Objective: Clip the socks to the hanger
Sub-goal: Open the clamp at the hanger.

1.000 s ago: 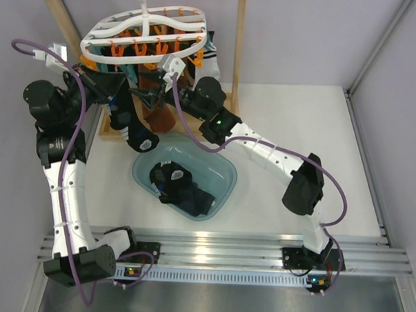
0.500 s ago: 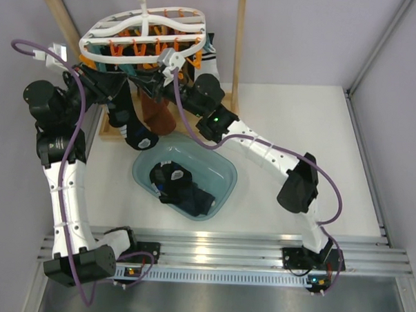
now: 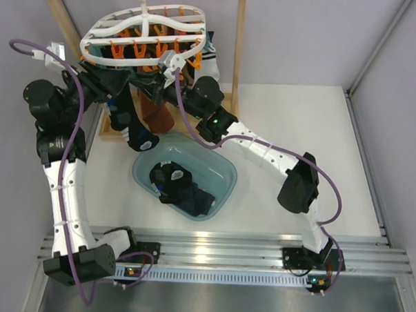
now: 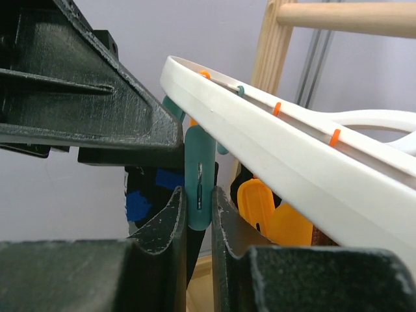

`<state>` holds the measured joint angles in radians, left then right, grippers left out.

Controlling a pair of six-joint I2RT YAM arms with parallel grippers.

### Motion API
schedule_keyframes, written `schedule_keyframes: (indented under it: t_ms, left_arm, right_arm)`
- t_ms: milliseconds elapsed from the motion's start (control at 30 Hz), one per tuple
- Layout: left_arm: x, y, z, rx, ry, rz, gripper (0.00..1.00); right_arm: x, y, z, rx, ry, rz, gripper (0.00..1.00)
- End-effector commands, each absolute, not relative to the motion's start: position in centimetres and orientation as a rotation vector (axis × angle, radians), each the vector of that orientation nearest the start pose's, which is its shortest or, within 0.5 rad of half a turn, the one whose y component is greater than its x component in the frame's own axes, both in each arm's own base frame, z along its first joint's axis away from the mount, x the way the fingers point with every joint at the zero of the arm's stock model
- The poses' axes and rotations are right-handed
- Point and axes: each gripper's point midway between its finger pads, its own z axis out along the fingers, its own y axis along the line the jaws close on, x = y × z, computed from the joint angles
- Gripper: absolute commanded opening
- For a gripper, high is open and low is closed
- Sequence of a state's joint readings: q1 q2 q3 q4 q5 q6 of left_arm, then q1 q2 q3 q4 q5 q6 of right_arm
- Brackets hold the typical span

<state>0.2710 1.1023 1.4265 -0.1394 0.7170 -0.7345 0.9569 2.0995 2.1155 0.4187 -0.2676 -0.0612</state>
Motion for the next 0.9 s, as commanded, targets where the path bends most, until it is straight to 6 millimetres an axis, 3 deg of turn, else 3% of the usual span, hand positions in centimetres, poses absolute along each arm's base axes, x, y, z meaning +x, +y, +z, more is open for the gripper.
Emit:
schedule_keyframes:
  t_ms: [0,200,533,867]
  left_arm:
    - [32.9,-5.2,51.4,-0.063,1.409,-0.853,0.66]
    - [33.3,-5.5,52.1,-0.032,1.394,-0.845,0.71]
    - [34.3,-5.5,51.8,-0.029,1.397,-0.824,0.63]
    - [34.9,-5.7,53.2,-0.053,1.332,-0.835,0.61]
  right_arm:
    - [31.1,52.6,51.2,-0.758,0.820,0.985,0.00]
    - [30.6,52.5,51.4,-0.764,0.813,1.004,0.00]
    - [29.6,52.3,52.0,-0.773,0.800,1.063,0.00]
    - [29.5,52.6,50.9,-0.801,0.824,1.063,0.00]
